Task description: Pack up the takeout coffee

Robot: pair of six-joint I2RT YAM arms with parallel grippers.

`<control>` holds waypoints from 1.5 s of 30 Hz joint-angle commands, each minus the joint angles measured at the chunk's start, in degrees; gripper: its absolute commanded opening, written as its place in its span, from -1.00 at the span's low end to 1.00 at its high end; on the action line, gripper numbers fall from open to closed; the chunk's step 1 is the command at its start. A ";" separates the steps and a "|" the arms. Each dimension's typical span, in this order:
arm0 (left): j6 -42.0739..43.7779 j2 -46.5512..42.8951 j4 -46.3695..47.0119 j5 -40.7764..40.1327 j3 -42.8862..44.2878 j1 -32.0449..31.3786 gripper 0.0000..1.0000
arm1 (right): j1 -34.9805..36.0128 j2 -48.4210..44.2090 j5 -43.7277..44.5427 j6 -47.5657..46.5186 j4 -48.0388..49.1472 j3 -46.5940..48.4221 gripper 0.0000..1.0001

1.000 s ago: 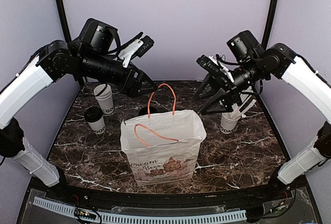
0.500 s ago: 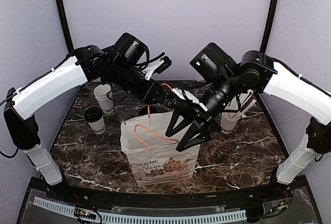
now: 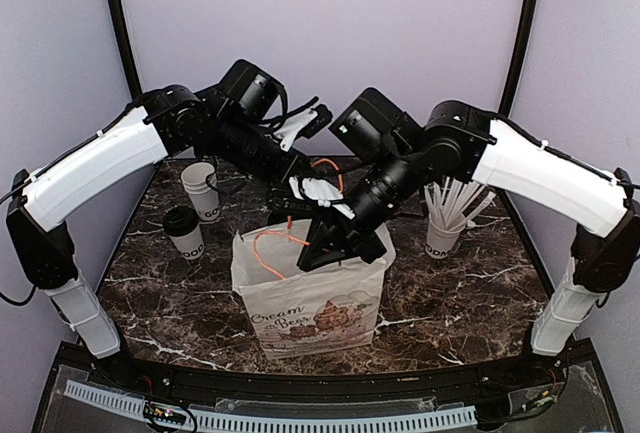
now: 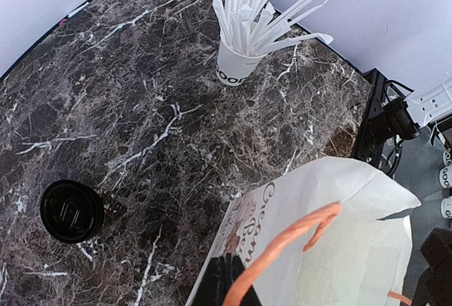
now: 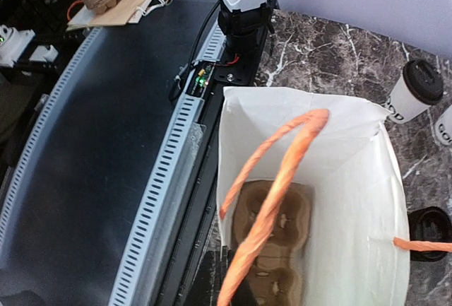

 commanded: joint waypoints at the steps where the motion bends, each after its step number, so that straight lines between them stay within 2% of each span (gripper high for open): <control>1: 0.51 -3.30 1.12 -1.34 3.32 0.42 -1.00 | -1.96 -3.97 7.03 -0.69 3.17 2.06 -1.00; 4: 0.14 -1.27 -0.82 -0.31 8.74 0.44 -1.00 | -5.62 -4.93 3.32 -0.53 2.58 3.96 -1.00; 8: -0.01 2.63 -3.87 0.57 18.46 0.36 -1.00 | -6.96 -4.17 3.73 -0.58 2.23 8.97 -1.00; 16: 0.32 5.52 -5.69 -2.99 27.65 0.37 -1.00 | -7.40 -3.57 3.59 -2.80 3.48 13.83 -1.00; 27: -0.18 5.47 -6.13 -3.23 29.54 0.39 -1.00 | -7.57 -0.86 1.48 -8.42 2.76 20.18 -1.00; 36: -1.62 5.50 -8.08 -3.55 29.03 0.37 -1.00 | -7.61 3.10 0.63 -12.17 -1.27 31.62 -1.00; 45: -2.85 4.86 -7.12 -3.09 29.38 0.32 -1.00 | -7.50 3.08 1.88 -11.64 -0.48 32.54 -1.00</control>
